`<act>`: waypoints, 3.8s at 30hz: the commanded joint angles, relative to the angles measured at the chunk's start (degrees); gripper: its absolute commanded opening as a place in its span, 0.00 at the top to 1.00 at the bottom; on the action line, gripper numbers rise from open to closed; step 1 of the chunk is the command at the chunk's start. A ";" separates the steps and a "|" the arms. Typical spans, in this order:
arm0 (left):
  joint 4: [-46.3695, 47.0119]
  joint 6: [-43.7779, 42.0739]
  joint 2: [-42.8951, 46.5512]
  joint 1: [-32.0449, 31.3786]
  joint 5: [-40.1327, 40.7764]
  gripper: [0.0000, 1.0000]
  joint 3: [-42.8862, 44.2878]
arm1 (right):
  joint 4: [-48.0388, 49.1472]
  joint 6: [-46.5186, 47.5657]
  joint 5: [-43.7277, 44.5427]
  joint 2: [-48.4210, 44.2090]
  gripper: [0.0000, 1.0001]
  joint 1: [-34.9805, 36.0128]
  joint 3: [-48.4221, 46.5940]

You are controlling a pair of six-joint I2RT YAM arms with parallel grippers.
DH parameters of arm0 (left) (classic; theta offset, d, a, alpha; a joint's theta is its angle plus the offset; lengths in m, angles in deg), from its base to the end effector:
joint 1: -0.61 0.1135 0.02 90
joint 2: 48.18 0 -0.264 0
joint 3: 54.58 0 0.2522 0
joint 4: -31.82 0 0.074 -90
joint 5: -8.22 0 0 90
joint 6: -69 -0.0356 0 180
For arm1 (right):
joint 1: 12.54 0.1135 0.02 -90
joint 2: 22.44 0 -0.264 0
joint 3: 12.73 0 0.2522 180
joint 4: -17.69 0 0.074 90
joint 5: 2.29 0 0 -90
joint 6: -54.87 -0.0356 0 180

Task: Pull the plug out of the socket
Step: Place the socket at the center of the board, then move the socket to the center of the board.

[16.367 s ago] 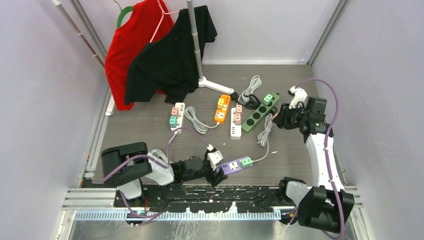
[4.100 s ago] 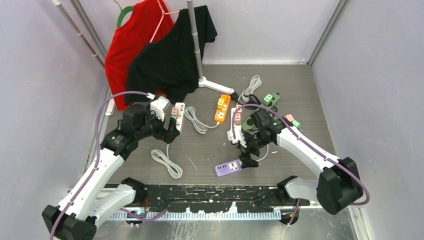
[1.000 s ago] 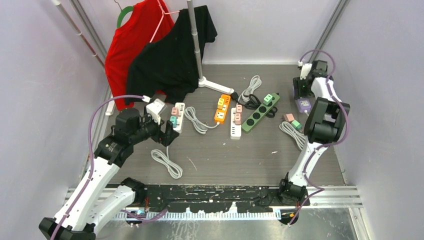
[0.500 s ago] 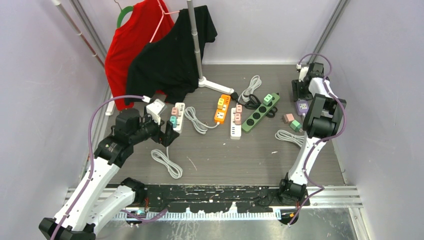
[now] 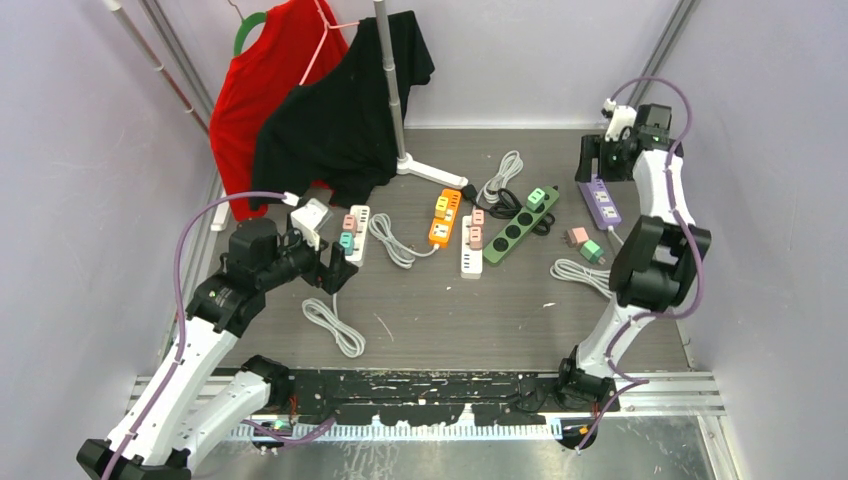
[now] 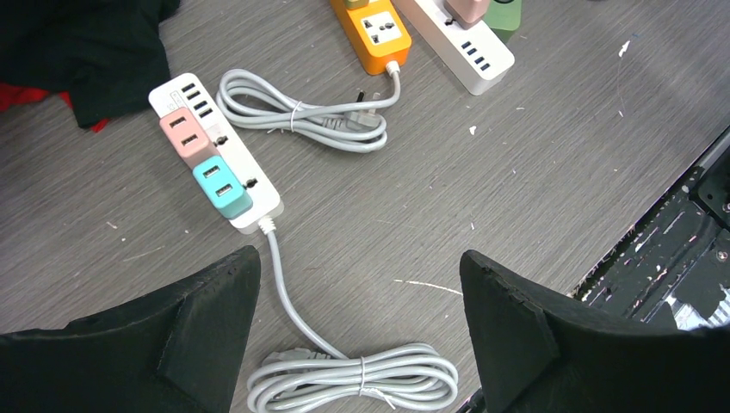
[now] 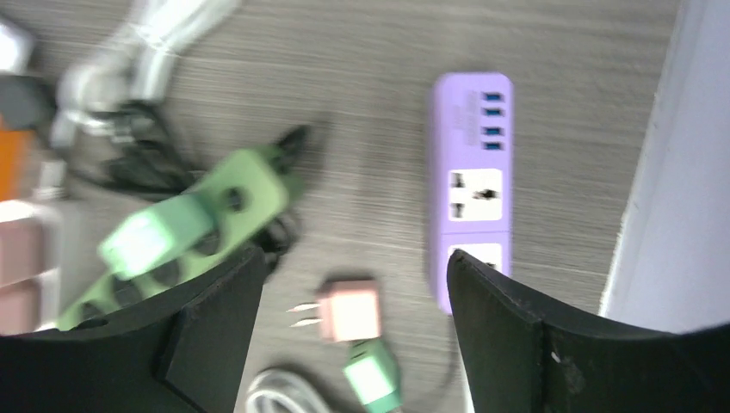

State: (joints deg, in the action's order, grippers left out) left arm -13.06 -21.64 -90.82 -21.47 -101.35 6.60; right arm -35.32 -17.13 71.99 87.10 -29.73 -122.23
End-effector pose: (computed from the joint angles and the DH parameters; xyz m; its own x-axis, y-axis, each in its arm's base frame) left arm 0.1450 -0.0717 0.3248 -0.4041 0.1753 -0.8978 0.6369 0.7584 -0.1386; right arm 0.4094 -0.1166 0.2756 -0.7659 -0.0744 -0.6386 -0.1133 0.9934 0.0202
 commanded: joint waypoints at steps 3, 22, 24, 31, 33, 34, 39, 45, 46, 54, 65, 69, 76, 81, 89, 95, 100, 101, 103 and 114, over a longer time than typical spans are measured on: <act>2.72 -0.06 0.80 0.25 -0.97 0.14 -0.17 | -4.23 -6.10 -20.56 -15.81 0.18 3.69 3.64; 2.80 -0.06 -2.37 0.39 1.89 0.08 -1.00 | 32.66 -24.91 -46.55 -46.52 0.07 10.34 44.77; 2.96 0.23 -3.07 0.38 2.40 0.08 -1.13 | 32.23 -24.94 -46.70 -47.08 0.07 10.34 44.48; 5.89 8.40 -7.96 0.38 -0.70 0.08 0.31 | 31.92 -26.02 -47.38 -47.75 0.07 10.46 44.41; 8.12 13.09 -8.86 0.38 -2.63 0.09 0.08 | 32.03 -26.46 -47.46 -47.39 0.07 10.51 44.33; 9.16 15.25 -9.02 0.38 -3.15 0.09 -0.18 | 32.04 -26.52 -47.48 -47.19 0.07 10.59 44.33; 15.24 25.33 -6.15 0.38 -2.78 0.09 -5.14 | 32.20 -26.47 -47.38 -46.58 0.07 10.61 44.55; 22.66 34.14 -2.48 0.38 0.08 0.08 -12.64 | 32.39 -26.57 -47.47 -45.77 0.07 10.69 44.79; 23.40 35.36 -2.20 0.33 0.90 0.08 -13.45 | 32.43 -26.57 -47.47 -45.68 0.07 10.69 44.81; 27.42 41.63 -3.01 0.38 5.56 0.10 -18.13 | 32.39 -26.49 -47.60 -45.50 0.07 10.69 44.90; 26.86 41.90 -10.47 0.17 2.16 0.12 -16.54 | 31.98 -25.63 -47.86 -43.29 0.07 10.91 45.25; 21.66 36.46 -10.33 -1.99 6.13 0.16 -15.20 | 31.88 -24.47 -47.77 -43.18 0.07 10.78 45.81; 16.65 32.52 -8.94 -8.50 19.00 0.16 -14.88 | 31.65 -23.65 -47.75 -41.80 0.07 10.77 46.00; 15.97 31.64 -11.51 -10.17 23.68 0.24 -13.88 | 31.01 -22.73 -47.52 -42.01 0.07 10.77 46.00; 8.14 31.53 -24.10 -12.54 35.42 0.23 -4.33 | 30.64 -22.70 -47.69 -41.68 0.07 10.86 45.73; 8.68 21.37 -29.59 -11.82 37.65 0.18 0.30 | 30.50 -22.66 -47.71 -41.82 0.07 11.06 45.62; 14.19 18.22 -36.33 -6.60 29.20 0.17 0.30 | 30.28 -22.54 -47.72 -41.81 0.07 11.30 45.60; 15.43 17.86 -37.47 -5.98 27.90 0.17 0.50 | 30.31 -22.42 -47.72 -41.85 0.07 11.37 45.52; 16.54 17.44 -39.79 -5.19 26.95 0.17 1.20 | 30.13 -22.34 -47.73 -41.82 0.07 11.47 45.48; 17.65 17.43 -49.84 -4.24 27.40 0.24 6.72 | 29.10 -21.25 -47.51 -41.45 0.07 11.67 45.21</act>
State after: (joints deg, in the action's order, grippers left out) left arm 1.52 -3.50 -139.58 -26.17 -74.07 10.31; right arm -6.93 -39.69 25.13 45.74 -18.29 -76.01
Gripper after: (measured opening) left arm 0.775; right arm 0.928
